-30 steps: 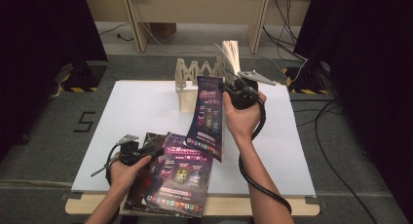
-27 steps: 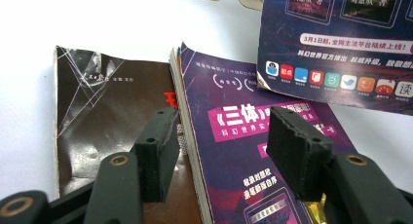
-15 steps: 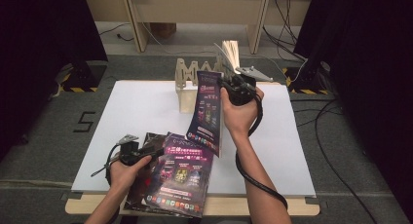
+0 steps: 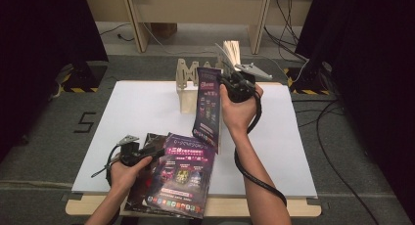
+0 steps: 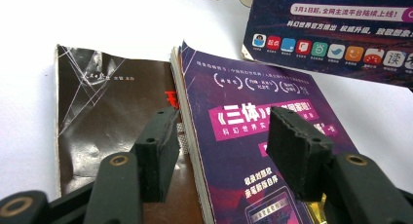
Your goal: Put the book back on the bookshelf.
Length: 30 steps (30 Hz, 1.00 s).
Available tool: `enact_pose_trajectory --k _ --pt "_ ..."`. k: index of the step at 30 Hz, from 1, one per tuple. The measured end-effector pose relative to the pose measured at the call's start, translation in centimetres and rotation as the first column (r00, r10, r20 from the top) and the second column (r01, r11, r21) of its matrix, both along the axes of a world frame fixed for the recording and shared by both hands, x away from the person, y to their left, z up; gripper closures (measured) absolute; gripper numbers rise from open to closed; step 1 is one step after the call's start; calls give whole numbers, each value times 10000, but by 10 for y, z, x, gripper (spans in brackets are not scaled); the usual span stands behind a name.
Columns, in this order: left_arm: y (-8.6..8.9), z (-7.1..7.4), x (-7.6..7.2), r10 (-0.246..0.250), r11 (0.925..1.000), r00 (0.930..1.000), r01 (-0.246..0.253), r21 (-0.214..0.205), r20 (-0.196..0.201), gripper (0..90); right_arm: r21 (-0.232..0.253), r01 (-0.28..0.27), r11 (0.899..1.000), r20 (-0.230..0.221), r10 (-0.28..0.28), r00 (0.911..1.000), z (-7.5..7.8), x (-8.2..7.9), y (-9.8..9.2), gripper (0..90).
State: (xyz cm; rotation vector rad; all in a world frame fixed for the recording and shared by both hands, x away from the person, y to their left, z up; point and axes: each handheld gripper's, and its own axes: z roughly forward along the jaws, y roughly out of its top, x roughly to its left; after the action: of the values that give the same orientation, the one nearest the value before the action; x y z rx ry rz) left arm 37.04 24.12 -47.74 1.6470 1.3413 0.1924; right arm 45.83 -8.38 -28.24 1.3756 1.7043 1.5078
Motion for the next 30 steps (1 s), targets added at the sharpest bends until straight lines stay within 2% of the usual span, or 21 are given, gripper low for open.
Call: enact_pose_trajectory --k 30 --pt "0 -1 1 -19 10000 10000 19 -26 -36 443 -191 423 9989 482 -413 9980 12 16 8 834"
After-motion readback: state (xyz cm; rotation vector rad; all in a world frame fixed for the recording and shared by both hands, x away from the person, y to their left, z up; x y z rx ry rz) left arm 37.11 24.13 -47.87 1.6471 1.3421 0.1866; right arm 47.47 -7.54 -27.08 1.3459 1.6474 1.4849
